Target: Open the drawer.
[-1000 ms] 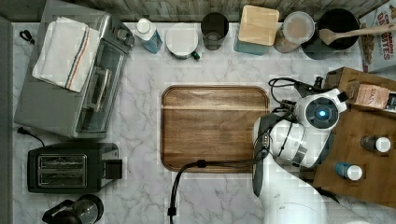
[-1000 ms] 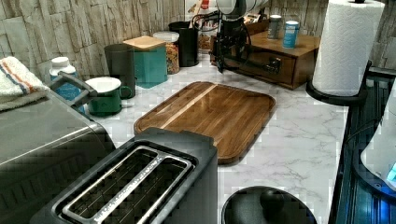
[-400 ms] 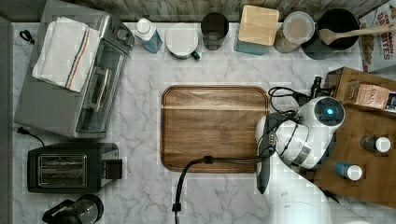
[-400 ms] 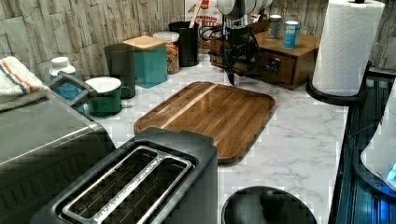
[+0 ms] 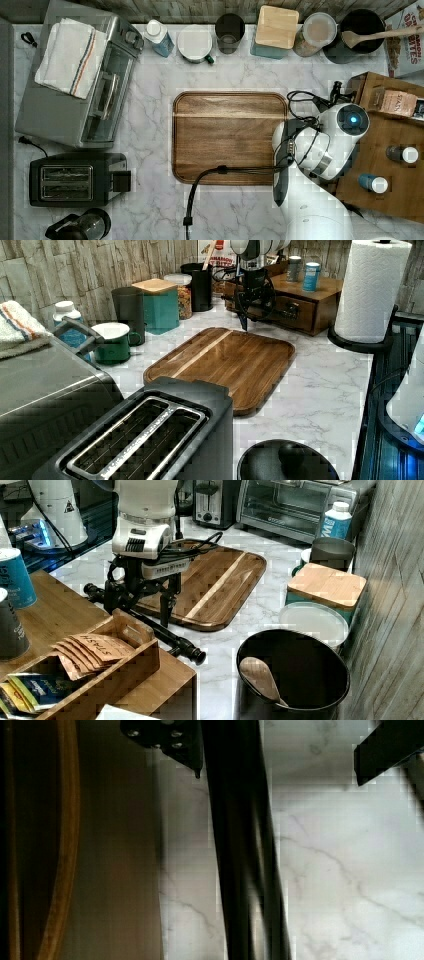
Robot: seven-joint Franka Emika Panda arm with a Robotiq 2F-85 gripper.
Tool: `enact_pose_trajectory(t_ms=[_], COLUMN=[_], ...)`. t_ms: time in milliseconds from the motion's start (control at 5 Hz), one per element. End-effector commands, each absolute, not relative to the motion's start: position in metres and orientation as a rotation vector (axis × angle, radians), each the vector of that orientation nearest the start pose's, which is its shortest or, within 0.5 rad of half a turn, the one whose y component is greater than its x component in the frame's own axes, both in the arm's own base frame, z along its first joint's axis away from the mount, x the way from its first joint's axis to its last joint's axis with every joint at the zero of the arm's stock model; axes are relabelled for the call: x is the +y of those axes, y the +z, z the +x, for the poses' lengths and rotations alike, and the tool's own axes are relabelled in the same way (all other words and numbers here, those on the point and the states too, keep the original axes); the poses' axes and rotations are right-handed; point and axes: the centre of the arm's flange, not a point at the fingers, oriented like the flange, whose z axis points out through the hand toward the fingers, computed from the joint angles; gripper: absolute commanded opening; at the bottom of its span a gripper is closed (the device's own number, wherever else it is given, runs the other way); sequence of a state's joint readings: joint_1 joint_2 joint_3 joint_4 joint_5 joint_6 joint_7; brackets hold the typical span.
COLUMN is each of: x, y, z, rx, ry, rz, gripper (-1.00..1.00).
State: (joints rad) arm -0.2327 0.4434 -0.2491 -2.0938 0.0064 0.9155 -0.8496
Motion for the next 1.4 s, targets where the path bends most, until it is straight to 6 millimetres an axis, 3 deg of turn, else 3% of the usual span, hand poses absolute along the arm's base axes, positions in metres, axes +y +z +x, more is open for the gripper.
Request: enact_pose_trajectory(t_ms=[200, 800, 1000, 1400], x=[-0.136, -0.016, 0.012, 0.037], y=[0.276, 0.278, 0.287, 0.297], z=[0.587, 0.626, 0.635, 0.651], rx=[0.646, 0.468, 0.461, 0.484], ry=[-0.207, -0.308, -0.284, -0.332], rz=[-3.163, -3.172, -3.169, -3.141], gripper=[1.00, 1.00, 1.00, 1.00])
